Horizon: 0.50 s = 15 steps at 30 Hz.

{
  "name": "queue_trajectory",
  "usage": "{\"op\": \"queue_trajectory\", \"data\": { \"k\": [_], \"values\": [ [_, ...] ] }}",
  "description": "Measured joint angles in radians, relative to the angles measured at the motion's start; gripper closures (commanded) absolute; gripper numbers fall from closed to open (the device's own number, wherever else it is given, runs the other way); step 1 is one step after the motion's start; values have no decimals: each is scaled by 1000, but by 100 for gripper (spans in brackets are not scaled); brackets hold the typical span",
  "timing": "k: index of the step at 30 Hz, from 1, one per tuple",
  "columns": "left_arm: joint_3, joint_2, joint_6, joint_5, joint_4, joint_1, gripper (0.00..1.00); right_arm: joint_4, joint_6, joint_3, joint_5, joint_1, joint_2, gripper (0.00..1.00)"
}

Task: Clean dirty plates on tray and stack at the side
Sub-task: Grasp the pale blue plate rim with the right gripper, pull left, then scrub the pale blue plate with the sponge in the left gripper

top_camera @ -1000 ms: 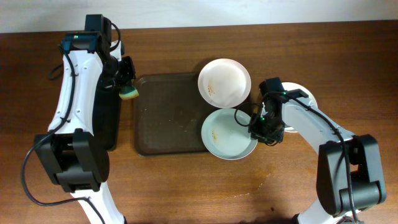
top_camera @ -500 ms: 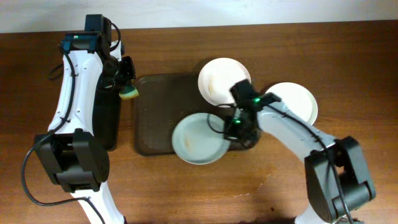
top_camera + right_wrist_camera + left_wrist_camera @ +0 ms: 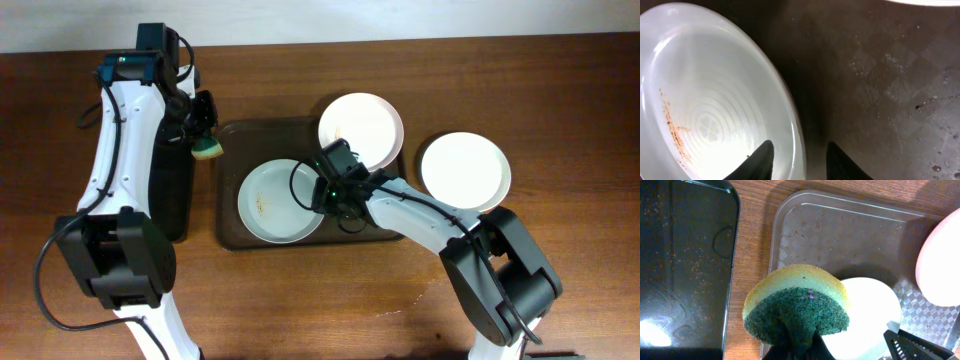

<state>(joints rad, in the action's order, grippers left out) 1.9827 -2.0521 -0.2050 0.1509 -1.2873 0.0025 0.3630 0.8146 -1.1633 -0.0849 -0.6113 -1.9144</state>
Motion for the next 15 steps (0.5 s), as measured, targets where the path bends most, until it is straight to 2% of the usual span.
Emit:
{"op": "queue_trajectory", "data": {
  "k": [1,2,6,12,15],
  "values": [
    [0,0,0,3,0,0,99,-10,-2,0,0,0,0,67],
    [0,0,0,7,-1,0,99,-40,-6,0,-1,5,0,75],
    [0,0,0,22,-11,-13,99,-74,-13,0,-2,25,-12,80],
    [-40,0,0,30,-10,-83,99,-146,-14,-6,-51,29,-72,96],
    [-109,0,0,48,13,-92,99,-156,-10,-6,-58,29,-77,96]
  ]
}}
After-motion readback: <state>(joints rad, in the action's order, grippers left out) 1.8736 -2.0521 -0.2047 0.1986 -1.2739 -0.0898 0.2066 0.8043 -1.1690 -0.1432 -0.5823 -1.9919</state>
